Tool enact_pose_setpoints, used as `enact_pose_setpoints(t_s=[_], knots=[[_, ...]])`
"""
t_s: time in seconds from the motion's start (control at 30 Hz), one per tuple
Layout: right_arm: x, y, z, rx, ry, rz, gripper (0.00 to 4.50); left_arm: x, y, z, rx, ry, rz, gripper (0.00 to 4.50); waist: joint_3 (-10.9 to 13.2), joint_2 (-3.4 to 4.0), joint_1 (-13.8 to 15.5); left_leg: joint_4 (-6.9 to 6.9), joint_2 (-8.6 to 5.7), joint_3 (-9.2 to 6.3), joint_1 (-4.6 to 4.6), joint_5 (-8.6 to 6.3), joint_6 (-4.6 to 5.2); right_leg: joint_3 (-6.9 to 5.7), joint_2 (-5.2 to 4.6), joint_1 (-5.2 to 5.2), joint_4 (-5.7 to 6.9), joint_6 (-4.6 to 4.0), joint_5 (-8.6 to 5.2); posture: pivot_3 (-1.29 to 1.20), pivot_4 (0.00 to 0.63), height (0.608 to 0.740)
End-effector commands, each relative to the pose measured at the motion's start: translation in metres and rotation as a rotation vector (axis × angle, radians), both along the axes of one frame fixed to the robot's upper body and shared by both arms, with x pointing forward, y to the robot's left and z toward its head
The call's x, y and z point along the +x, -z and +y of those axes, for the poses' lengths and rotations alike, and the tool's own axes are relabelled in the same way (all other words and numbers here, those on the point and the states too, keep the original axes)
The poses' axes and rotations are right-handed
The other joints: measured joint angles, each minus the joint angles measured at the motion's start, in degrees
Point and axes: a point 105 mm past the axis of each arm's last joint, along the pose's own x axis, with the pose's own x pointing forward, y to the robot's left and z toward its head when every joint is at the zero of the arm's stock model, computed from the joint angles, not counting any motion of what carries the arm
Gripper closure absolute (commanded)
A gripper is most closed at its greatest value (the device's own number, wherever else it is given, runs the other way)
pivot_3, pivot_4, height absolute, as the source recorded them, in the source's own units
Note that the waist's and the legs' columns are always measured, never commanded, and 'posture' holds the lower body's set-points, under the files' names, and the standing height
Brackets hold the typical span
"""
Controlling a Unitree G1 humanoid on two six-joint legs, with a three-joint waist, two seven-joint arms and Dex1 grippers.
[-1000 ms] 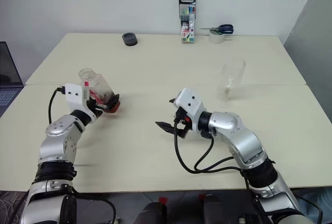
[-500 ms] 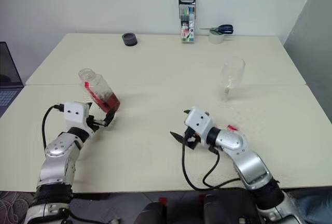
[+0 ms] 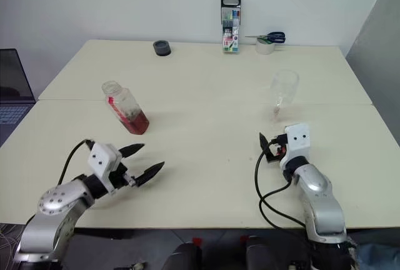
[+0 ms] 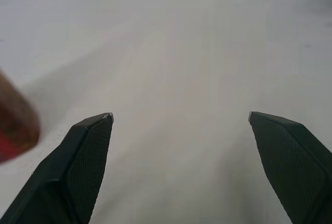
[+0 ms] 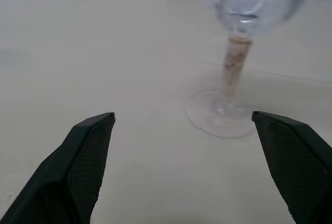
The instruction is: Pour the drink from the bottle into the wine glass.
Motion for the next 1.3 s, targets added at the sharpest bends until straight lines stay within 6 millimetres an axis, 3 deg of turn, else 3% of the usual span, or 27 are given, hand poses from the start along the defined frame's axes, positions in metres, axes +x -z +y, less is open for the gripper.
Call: enact_pose_setpoints(t_s=[0.03, 0.27, 0.5, 0.6, 0.87, 0.97, 1.03, 1.13, 1.3], knots=[[0.024, -0.009, -0.006, 0.066, 0.046, -0.035, 0.00, 0.002, -0.025, -0.022, 0.036, 0.178, -0.048, 0.03, 0.01, 0.02, -0.14, -0.01, 0.00, 0.01, -0.01, 0.00, 0.00, 0.00, 0.01, -0.02, 0.00, 0.00, 0.00, 0.00, 0.150, 0.740], [0.067, -0.011, -0.012, 0.078, 0.067, -0.055, 0.00, 0.004, -0.049, -0.042, 0.053, 0.345, -0.066, 0.03, 0.05, 0.08, -1.13, -0.22, 0.00, 0.16, 0.00, 0.00, 0.00, 0.13, -0.01, -0.13, -0.02, -0.02, 0.00, 0.00, 0.150, 0.740], [0.093, -0.014, -0.006, 0.060, 0.029, -0.071, 0.00, 0.009, -0.048, -0.039, 0.081, 0.359, -0.082, 0.03, 0.07, 0.11, -1.42, -0.26, 0.00, 0.26, 0.02, 0.00, 0.01, 0.21, -0.02, -0.17, -0.02, -0.02, 0.01, 0.00, 0.150, 0.740], [0.098, -0.013, -0.004, 0.053, 0.012, -0.068, 0.60, 0.009, -0.044, -0.034, 0.083, 0.351, -0.077, 0.00, 0.07, 0.11, -1.61, -0.26, 0.00, 0.23, 0.02, 0.00, 0.01, 0.19, -0.02, -0.17, -0.02, -0.02, 0.01, 0.00, 0.150, 0.740], [0.096, -0.018, 0.009, 0.027, -0.058, -0.113, 3.47, 0.010, -0.036, -0.022, 0.093, 0.311, -0.073, 0.00, 0.07, 0.12, -1.62, -0.26, 0.00, 0.22, 0.01, 0.00, 0.01, 0.21, -0.04, -0.17, -0.01, -0.03, 0.01, 0.00, 0.150, 0.740], [0.096, -0.020, 0.015, 0.014, -0.084, -0.129, 4.36, 0.009, -0.035, -0.020, 0.095, 0.304, -0.072, 0.00, 0.08, 0.12, -1.62, -0.26, 0.00, 0.21, 0.01, 0.00, 0.01, 0.20, -0.04, -0.17, -0.01, -0.03, 0.01, 0.00, 0.150, 0.740], [0.093, -0.026, 0.029, 0.001, -0.141, -0.154, 4.36, 0.010, -0.036, -0.017, 0.088, 0.282, -0.071, 0.00, 0.08, 0.13, -1.64, -0.26, 0.00, 0.22, 0.01, 0.00, 0.01, 0.20, -0.04, -0.17, -0.01, -0.02, 0.01, 0.00, 0.150, 0.740], [0.081, -0.032, 0.070, 0.004, -0.294, -0.192, 4.36, 0.012, -0.037, -0.007, 0.075, 0.217, -0.069, 0.00, 0.08, 0.13, -1.95, -0.27, 0.02, 0.21, 0.01, 0.00, 0.01, 0.20, -0.04, -0.20, -0.01, -0.03, 0.01, 0.00, 0.150, 0.740], [0.061, -0.025, 0.131, -0.005, -0.495, -0.189, 4.36, 0.005, -0.032, 0.006, 0.079, 0.156, -0.037, 0.00, 0.08, 0.14, -2.82, -0.45, 0.06, 0.17, 0.10, 0.01, 0.00, 0.17, -0.03, -0.23, 0.00, -0.03, 0.01, 0.00, 0.150, 0.740]])
